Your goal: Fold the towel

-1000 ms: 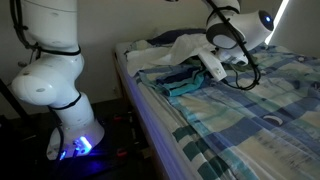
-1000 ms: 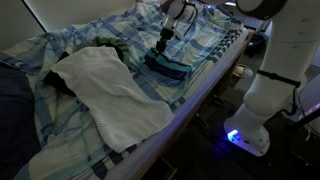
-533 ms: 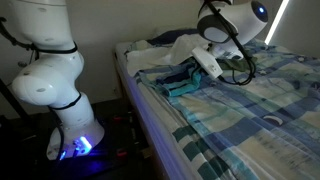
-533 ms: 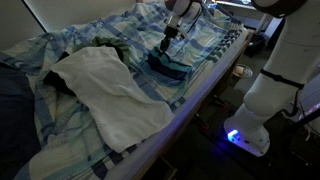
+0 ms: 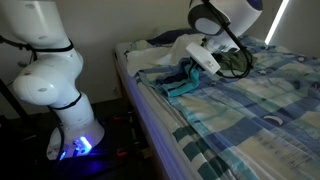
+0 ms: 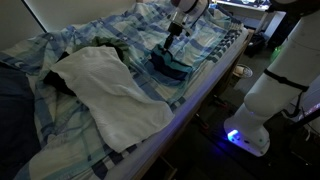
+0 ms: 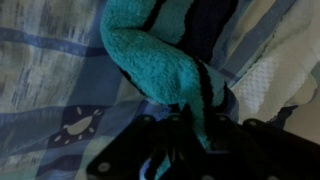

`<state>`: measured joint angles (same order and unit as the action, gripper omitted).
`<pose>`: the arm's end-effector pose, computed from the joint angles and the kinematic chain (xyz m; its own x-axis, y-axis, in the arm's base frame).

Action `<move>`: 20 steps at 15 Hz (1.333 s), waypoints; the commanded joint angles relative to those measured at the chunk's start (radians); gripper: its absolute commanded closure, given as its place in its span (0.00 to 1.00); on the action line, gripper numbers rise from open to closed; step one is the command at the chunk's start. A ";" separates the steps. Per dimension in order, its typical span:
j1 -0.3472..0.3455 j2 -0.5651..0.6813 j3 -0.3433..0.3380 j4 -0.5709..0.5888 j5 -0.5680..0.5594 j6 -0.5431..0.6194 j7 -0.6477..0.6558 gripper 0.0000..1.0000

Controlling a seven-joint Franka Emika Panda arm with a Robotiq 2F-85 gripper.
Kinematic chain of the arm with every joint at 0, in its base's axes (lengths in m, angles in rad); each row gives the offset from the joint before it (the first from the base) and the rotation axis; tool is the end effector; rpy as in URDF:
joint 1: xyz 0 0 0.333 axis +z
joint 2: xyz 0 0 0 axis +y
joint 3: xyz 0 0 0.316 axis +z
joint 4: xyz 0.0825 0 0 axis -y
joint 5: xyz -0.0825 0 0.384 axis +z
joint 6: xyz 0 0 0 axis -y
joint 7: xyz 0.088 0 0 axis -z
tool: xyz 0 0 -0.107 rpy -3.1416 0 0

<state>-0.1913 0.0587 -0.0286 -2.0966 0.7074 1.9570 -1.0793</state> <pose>0.5370 -0.0760 0.3914 0.8582 0.3771 0.3484 0.5100 -0.7035 -0.4949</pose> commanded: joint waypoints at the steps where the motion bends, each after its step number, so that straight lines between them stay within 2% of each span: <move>1: 0.025 -0.069 -0.033 -0.061 -0.004 0.013 -0.011 0.97; 5: 0.037 -0.104 -0.047 -0.085 -0.005 0.021 -0.015 0.97; 6: 0.039 -0.052 -0.051 -0.040 -0.007 0.001 -0.001 0.97; 7: 0.040 -0.055 -0.052 -0.041 -0.007 0.001 0.000 0.89; 13: 0.041 -0.046 -0.054 -0.041 -0.007 0.001 0.000 0.89; 14: 0.041 -0.046 -0.054 -0.041 -0.007 0.001 0.000 0.97; 20: 0.037 -0.087 -0.067 -0.103 -0.053 0.015 -0.038 0.97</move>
<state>-0.1610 0.0121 -0.0712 -2.1460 0.6788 1.9595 -1.0810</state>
